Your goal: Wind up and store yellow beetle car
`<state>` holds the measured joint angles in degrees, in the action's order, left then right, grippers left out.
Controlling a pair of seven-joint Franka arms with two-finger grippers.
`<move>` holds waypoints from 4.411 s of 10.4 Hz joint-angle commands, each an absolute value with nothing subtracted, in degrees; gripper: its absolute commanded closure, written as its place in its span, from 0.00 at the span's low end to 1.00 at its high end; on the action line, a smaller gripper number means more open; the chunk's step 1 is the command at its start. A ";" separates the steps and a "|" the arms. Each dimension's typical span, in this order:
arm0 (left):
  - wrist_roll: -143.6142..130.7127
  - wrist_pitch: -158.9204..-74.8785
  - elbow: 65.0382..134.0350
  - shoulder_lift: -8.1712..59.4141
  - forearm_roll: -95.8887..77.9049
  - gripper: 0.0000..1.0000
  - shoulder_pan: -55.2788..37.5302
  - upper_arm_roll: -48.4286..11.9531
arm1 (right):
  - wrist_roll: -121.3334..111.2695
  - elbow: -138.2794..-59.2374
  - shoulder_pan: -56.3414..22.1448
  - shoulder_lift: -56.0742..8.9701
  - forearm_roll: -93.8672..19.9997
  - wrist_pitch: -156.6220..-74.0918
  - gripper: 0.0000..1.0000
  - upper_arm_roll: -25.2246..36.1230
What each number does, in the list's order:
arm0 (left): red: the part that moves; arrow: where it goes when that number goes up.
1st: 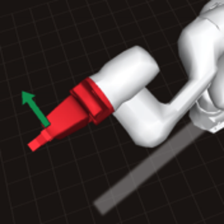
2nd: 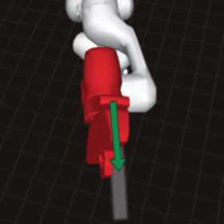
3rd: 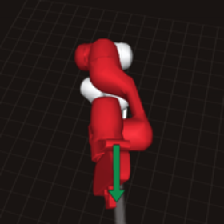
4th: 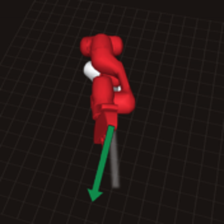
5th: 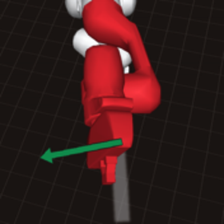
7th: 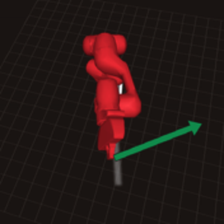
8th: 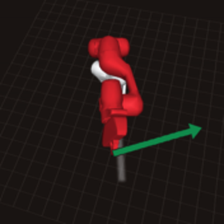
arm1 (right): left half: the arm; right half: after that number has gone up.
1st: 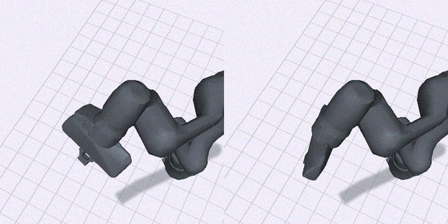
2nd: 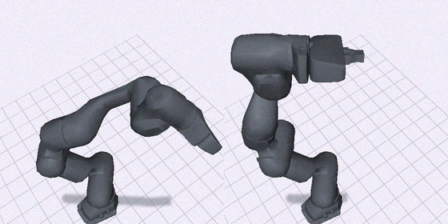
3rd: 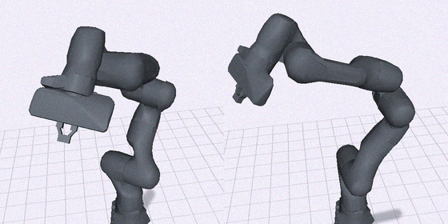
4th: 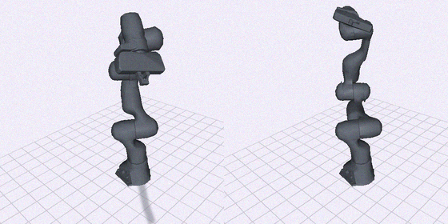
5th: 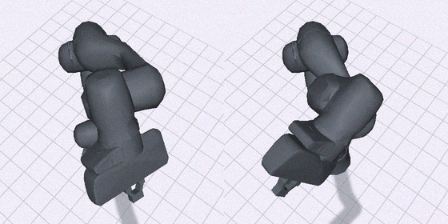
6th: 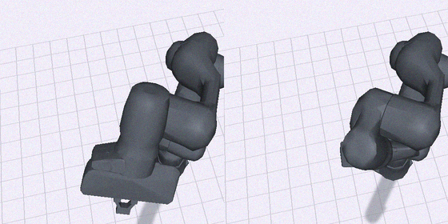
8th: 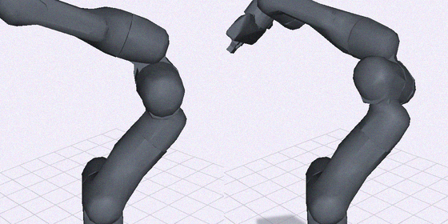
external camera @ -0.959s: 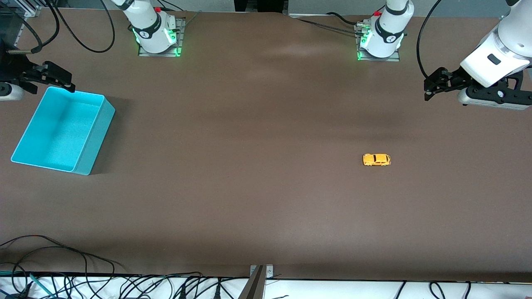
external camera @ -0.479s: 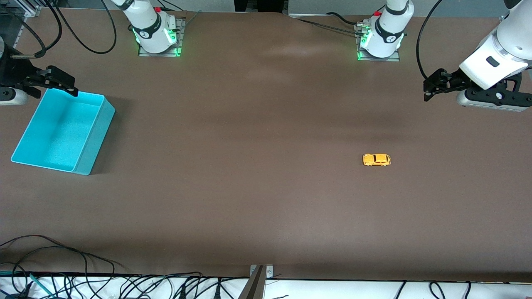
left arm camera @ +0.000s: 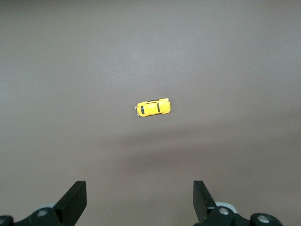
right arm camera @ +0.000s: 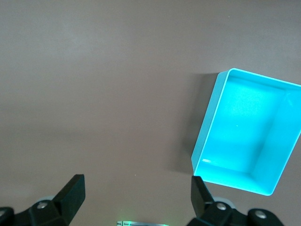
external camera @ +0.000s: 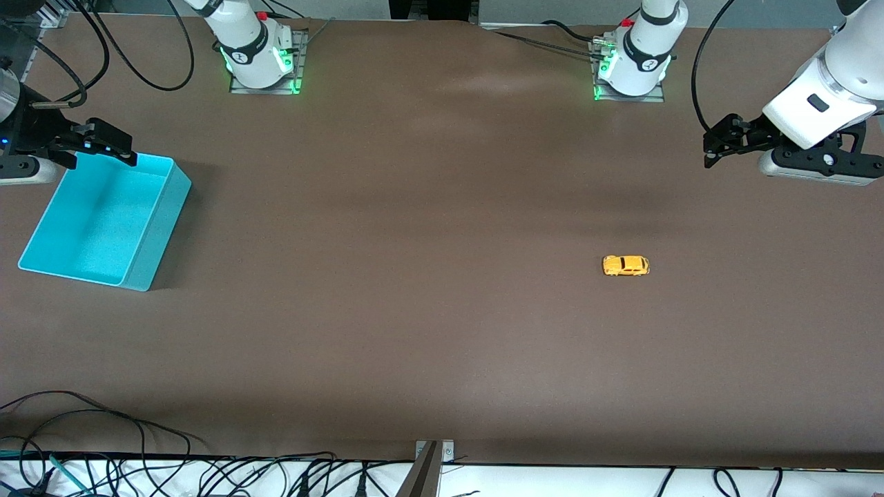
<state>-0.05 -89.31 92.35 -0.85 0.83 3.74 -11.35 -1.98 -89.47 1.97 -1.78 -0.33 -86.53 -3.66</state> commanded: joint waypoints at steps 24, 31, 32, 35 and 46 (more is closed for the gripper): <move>69.70 -134.53 117.15 21.16 13.25 0.00 3.17 -13.54 | -1.23 -91.76 2.02 -0.35 -1.41 -86.66 0.00 -3.69; 69.61 -148.62 121.28 28.21 20.30 0.00 6.32 -13.62 | -1.23 -91.84 1.93 -0.53 -1.41 -86.84 0.00 -3.69; 69.61 -148.62 121.46 28.13 20.30 0.00 6.33 -13.62 | -1.23 -91.85 1.93 -0.61 -1.41 -86.92 0.00 -3.87; 71.61 -148.10 121.55 28.57 20.48 0.12 6.15 -13.62 | -1.23 -91.84 1.93 -0.62 -1.41 -86.75 0.00 -3.87; 76.90 -148.10 120.85 31.19 19.60 1.00 10.71 -13.71 | -1.23 -91.76 1.93 -0.44 -1.41 -86.57 0.00 -3.87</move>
<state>75.58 -147.74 121.03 28.89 18.86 8.31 -13.42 -1.97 -90.75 1.90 -1.62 -0.34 -86.50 -3.77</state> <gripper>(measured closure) 0.537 0.000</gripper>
